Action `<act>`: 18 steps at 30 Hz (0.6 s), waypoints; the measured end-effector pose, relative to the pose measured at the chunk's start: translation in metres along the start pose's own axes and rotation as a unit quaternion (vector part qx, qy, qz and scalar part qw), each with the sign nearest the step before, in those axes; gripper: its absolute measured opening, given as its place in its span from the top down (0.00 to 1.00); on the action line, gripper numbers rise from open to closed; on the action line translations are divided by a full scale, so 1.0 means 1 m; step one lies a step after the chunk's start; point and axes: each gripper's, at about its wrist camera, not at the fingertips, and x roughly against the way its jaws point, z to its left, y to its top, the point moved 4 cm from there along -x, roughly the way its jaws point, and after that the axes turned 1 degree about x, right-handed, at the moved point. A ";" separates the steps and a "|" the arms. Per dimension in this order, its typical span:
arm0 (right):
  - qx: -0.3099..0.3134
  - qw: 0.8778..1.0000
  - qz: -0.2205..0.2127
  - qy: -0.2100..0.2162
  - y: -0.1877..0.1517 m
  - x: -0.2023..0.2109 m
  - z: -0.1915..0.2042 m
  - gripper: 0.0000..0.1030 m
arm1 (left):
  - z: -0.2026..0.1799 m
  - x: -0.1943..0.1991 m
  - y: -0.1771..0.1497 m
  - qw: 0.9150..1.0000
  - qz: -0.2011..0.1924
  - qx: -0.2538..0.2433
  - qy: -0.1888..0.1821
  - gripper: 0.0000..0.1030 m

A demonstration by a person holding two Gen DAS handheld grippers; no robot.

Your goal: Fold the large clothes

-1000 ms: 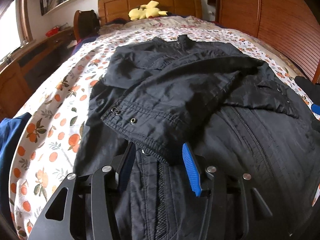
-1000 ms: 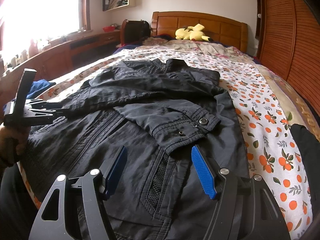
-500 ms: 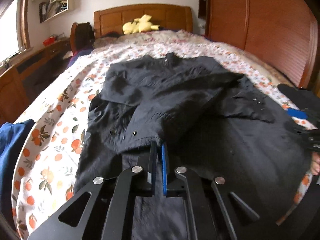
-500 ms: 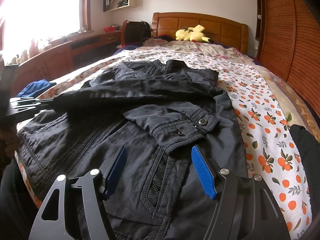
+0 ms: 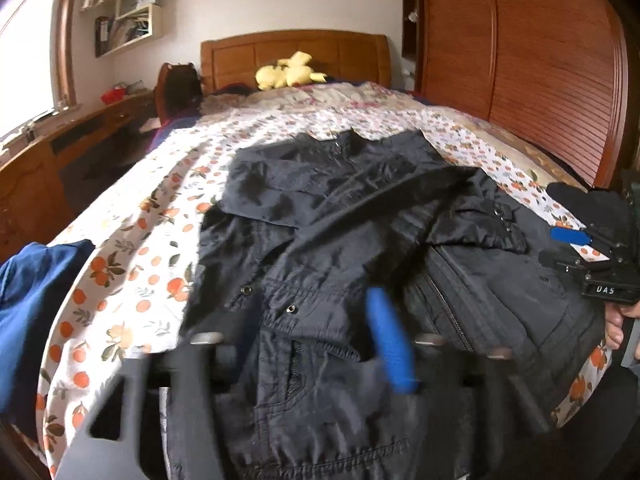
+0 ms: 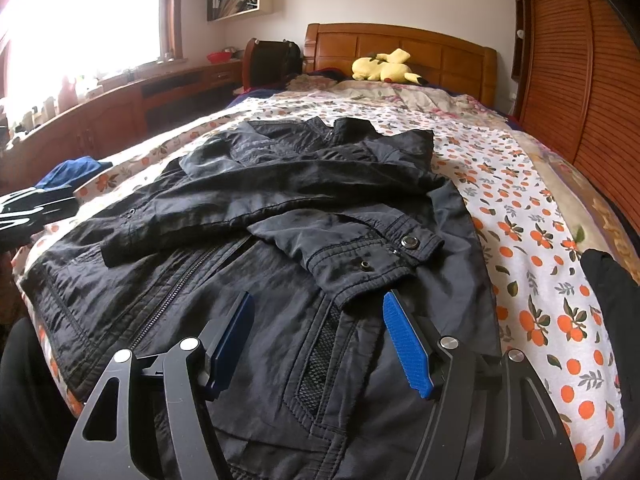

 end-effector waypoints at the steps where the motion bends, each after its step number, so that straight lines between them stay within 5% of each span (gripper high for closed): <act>1: 0.001 1.000 0.001 0.000 -0.001 -0.001 0.000 0.38 | 0.002 0.003 -0.001 1.000 -0.003 0.001 0.002 0.23; 3: 0.002 1.000 0.002 0.000 -0.001 -0.001 0.001 0.38 | 0.007 0.009 -0.004 1.000 -0.012 0.004 0.013 0.02; 18: 0.006 1.000 0.015 -0.005 -0.007 -0.013 0.003 0.38 | 0.049 0.031 -0.041 0.998 -0.011 0.042 0.041 0.02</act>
